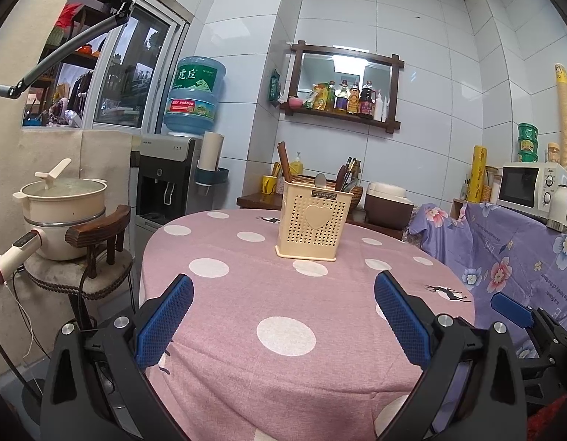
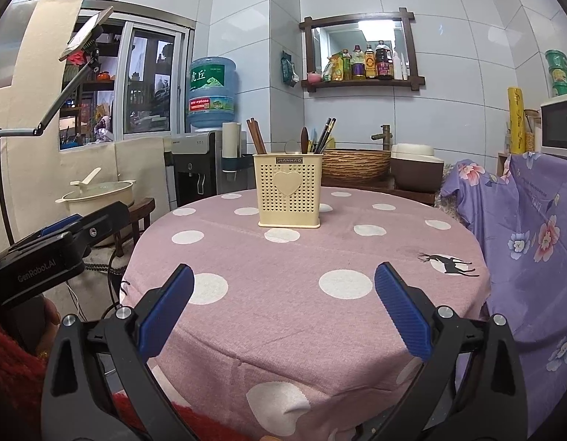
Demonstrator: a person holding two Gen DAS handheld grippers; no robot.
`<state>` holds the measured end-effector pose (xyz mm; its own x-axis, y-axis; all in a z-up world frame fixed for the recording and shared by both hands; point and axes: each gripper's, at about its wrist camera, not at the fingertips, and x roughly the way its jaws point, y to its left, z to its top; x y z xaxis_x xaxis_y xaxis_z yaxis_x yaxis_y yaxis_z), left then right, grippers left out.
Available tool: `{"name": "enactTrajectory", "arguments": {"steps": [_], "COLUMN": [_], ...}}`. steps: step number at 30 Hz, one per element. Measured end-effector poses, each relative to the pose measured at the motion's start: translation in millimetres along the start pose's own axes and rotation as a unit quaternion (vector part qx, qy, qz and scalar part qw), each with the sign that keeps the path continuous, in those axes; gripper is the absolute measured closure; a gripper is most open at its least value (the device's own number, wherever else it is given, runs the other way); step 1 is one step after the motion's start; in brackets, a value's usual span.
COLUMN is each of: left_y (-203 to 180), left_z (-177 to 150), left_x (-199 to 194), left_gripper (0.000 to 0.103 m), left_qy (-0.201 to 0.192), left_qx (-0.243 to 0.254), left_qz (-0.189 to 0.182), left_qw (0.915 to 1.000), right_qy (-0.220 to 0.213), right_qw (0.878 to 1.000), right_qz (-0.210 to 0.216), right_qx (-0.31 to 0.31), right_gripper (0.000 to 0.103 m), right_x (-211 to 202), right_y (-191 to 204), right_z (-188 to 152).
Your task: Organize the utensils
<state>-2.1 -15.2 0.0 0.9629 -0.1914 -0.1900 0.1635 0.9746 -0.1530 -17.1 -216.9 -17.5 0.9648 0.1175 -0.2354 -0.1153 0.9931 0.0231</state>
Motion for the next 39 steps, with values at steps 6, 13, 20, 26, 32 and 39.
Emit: {"name": "enactTrajectory", "arguments": {"steps": [6,13,20,26,32,39], "left_y": [-0.4,0.6,-0.1,-1.6,-1.9,-1.2], "left_z": [-0.7,-4.5,-5.4,-6.2,-5.8,-5.5], "left_x": [0.0,1.7,2.8,3.2,3.1,4.2], "left_gripper": [0.005,0.005,0.005,0.005,0.005,0.005], "left_qy": [0.0,0.006,0.012,0.017,0.018,0.021], "left_qx": [0.0,-0.002,-0.002,-0.002,-0.003,-0.003], "left_qz": [0.001,0.003,0.001,-0.005,-0.003,-0.005], "left_qw": [1.0,1.0,0.9999,0.9998,0.9998,0.9998], "right_qy": [0.001,0.002,0.004,0.005,0.007,0.01], "right_qw": [1.0,1.0,1.0,1.0,1.0,1.0], "right_qz": [0.001,-0.001,-0.001,-0.001,-0.001,-0.001], "right_qx": [0.0,0.001,0.002,0.003,0.003,0.004], "right_gripper": [0.006,0.006,0.006,0.006,0.006,0.006], "right_x": [0.1,0.3,1.2,1.8,2.9,5.1], "right_y": [-0.3,-0.5,-1.1,-1.7,-2.0,-2.0], "right_z": [-0.1,0.5,0.0,-0.2,-0.4,-1.5]}}
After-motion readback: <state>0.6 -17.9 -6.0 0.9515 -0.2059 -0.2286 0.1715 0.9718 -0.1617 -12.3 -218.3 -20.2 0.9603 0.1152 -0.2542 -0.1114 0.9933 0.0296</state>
